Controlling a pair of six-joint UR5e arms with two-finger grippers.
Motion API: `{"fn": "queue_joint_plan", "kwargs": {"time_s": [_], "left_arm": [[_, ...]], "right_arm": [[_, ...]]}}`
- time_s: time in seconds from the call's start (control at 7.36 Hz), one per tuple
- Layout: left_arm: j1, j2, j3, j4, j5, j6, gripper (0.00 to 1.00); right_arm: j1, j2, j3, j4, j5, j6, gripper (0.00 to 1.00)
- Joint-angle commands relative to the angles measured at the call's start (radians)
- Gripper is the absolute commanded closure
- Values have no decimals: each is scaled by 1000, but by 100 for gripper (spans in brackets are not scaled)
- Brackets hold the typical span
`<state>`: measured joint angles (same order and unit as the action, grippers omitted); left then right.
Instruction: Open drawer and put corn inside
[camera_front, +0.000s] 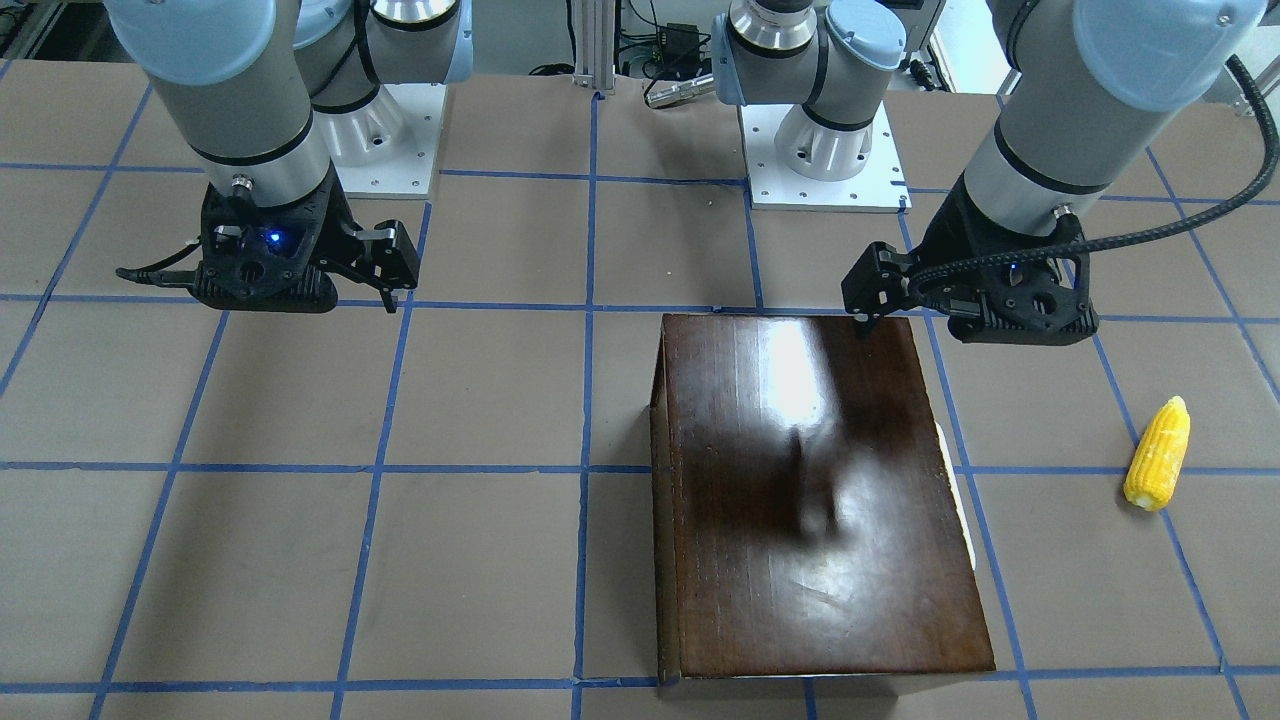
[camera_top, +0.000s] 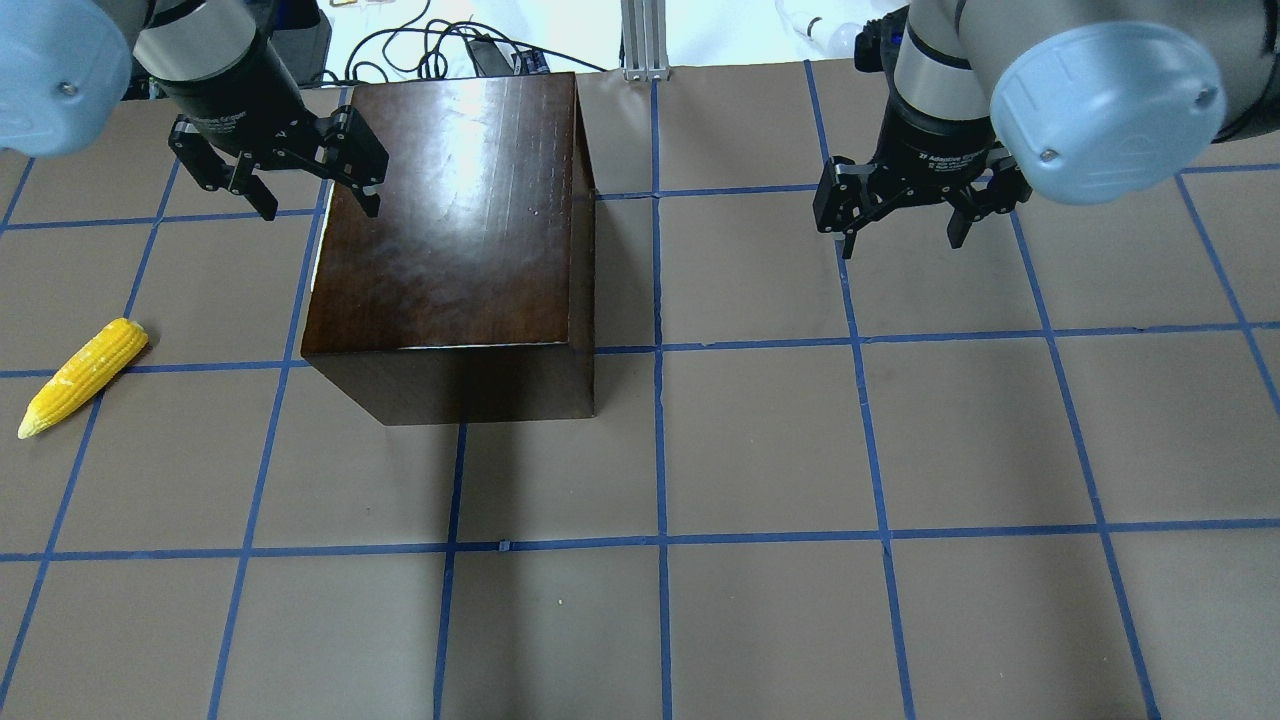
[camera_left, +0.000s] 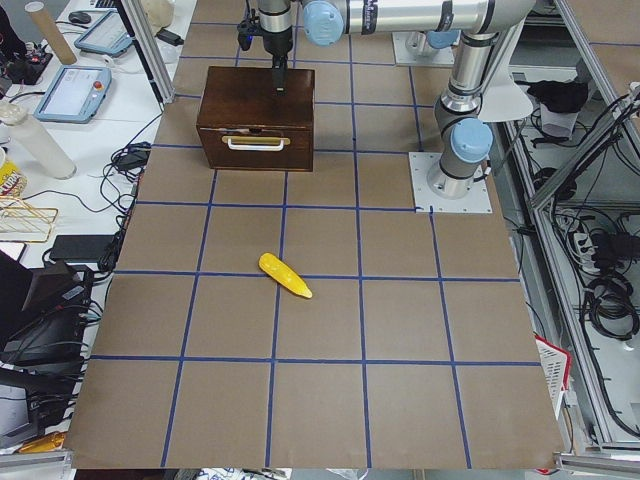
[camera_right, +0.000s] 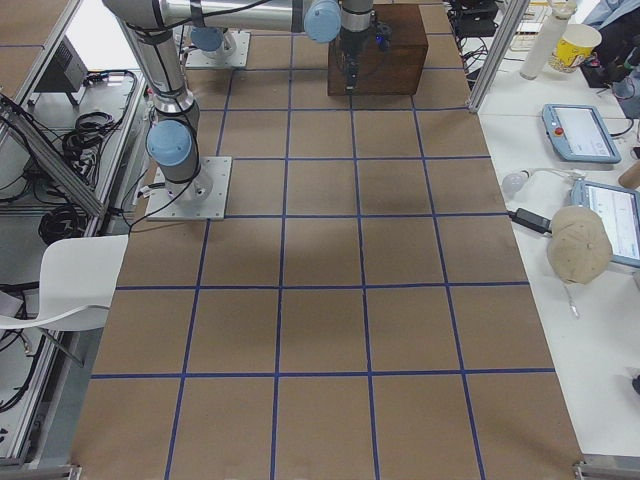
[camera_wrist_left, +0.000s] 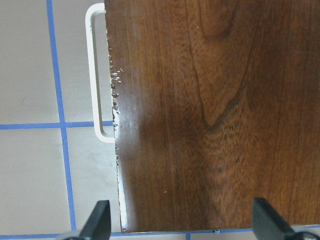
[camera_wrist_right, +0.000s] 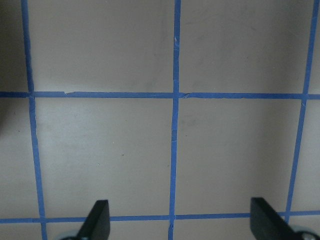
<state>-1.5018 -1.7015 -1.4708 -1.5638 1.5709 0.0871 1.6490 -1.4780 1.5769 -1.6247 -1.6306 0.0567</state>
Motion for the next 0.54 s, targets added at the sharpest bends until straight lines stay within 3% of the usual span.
{"fn": "queue_joint_plan", "kwargs": {"time_s": [0.0, 0.41], "left_arm": [[0, -3, -2, 1, 1, 6, 0], [0, -6, -2, -1, 0, 3, 0]], "right_arm": [[0, 1, 0, 0, 0, 0, 0], [0, 1, 0, -1, 0, 0, 0]]}}
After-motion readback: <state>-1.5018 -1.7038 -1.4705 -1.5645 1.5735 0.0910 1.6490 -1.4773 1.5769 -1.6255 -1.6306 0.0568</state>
